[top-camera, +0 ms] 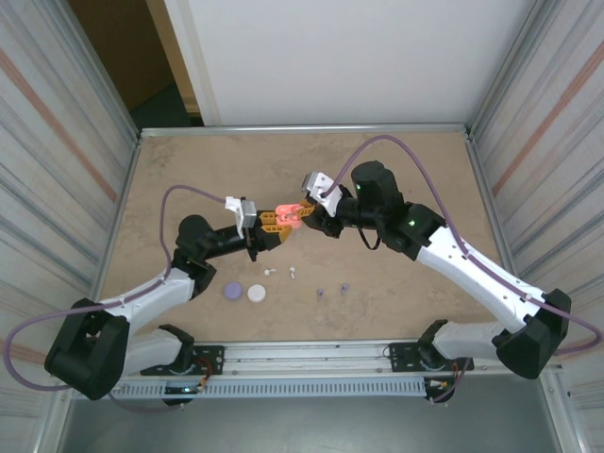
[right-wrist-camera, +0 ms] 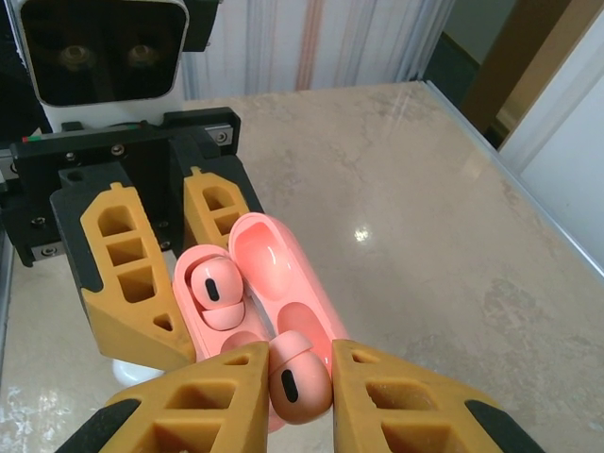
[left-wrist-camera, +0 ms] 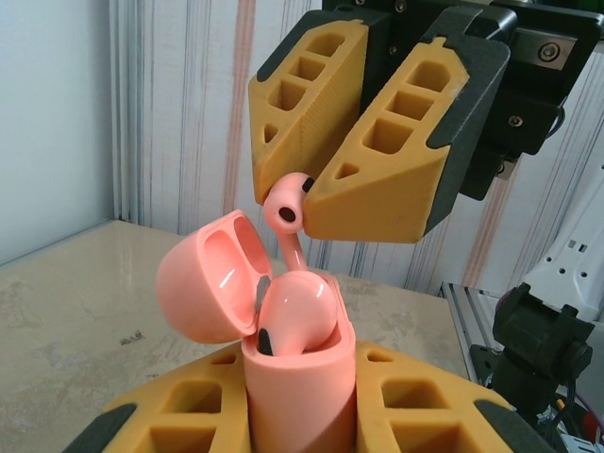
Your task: Insert the wireless bluetooth earbuds into the charging case
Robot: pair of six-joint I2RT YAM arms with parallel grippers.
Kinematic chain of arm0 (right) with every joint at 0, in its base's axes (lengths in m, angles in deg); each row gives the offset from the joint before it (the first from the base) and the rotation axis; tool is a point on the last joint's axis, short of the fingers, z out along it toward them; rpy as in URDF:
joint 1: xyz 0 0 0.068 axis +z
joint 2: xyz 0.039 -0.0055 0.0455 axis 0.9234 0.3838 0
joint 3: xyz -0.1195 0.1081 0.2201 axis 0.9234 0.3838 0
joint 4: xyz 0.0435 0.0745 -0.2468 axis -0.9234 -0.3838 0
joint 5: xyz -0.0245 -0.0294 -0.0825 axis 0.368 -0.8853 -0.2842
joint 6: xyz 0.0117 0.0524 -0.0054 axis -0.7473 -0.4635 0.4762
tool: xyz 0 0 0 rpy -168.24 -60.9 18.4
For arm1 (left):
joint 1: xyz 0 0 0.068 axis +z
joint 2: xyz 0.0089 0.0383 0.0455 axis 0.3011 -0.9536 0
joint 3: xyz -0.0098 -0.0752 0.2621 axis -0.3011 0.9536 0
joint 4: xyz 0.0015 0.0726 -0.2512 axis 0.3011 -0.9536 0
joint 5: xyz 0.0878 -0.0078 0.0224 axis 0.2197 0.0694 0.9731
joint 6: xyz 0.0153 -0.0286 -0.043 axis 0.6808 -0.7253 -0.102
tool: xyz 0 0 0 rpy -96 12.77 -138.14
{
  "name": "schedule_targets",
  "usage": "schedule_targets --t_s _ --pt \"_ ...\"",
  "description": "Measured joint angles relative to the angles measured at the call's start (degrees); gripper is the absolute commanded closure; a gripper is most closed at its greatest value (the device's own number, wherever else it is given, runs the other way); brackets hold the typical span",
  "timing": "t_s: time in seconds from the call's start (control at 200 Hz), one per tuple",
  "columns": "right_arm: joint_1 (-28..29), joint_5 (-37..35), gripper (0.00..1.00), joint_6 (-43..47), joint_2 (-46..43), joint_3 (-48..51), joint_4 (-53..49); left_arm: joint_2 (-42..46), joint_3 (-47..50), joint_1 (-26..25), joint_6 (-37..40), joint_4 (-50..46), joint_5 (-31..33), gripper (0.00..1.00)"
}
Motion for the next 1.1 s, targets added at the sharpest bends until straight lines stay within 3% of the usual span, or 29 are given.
schedule_targets --t_s 0.697,0.917,1.102 --pt "0.3 1.6 0.76 0.4 0.2 0.6 0.0 0.0 0.0 0.0 0.0 0.0 0.0 1.00" --pt "0.3 2.5 0.72 0.4 0.2 0.6 -0.1 0.0 0.0 0.0 0.0 0.0 0.0 1.00" --pt "0.3 2.7 0.64 0.3 0.2 0.6 -0.1 0.0 0.0 0.0 0.0 0.0 0.0 1.00"
